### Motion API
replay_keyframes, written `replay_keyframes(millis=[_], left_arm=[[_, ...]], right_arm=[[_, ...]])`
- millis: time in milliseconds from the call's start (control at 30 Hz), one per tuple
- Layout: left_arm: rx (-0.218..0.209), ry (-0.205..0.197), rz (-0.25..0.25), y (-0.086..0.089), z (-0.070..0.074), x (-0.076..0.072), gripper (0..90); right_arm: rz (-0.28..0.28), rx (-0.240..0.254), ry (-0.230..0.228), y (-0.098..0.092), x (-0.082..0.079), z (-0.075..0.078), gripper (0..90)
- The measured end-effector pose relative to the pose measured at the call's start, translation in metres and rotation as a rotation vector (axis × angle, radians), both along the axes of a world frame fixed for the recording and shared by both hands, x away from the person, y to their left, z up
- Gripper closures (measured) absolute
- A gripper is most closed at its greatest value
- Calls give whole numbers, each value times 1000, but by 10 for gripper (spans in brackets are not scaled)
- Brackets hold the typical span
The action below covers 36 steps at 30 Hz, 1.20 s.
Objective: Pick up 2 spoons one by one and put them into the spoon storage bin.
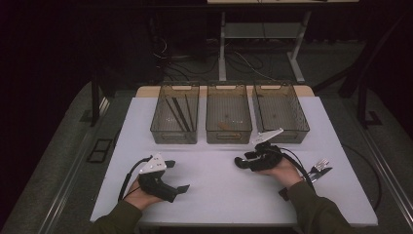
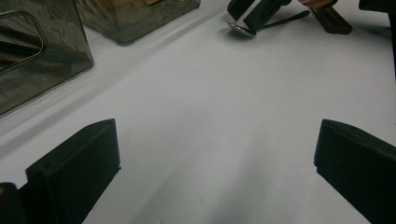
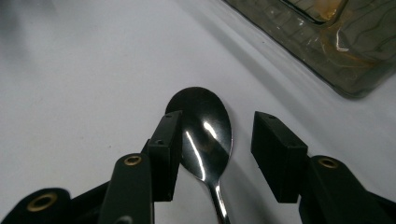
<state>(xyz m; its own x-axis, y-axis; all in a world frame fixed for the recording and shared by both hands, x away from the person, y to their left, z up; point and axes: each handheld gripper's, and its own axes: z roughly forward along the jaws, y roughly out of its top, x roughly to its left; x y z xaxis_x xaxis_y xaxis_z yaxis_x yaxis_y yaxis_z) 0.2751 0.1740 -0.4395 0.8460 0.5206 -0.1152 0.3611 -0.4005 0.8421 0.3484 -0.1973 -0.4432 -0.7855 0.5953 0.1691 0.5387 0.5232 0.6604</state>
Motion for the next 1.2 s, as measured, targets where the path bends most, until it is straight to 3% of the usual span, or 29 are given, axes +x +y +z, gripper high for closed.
replay_keyframes(millis=[200,500,867,967,1200], left_arm=[[-1,0,1,0,0,0,0],[-1,-2,1,0,0,0,0],[-2,-3,4,0,0,0,0],[-1,-3,3,0,0,0,0],[-3,-4,2,0,1,0,0]], right_arm=[[18,-19,-5,3,-2,-2,533],[62,-75,-69,8,-8,-3,565],[123,-95,-81,7,-12,-2,669],[126,-89,-88,4,-12,0,754],[172,-81,-98,1,-14,4,831]])
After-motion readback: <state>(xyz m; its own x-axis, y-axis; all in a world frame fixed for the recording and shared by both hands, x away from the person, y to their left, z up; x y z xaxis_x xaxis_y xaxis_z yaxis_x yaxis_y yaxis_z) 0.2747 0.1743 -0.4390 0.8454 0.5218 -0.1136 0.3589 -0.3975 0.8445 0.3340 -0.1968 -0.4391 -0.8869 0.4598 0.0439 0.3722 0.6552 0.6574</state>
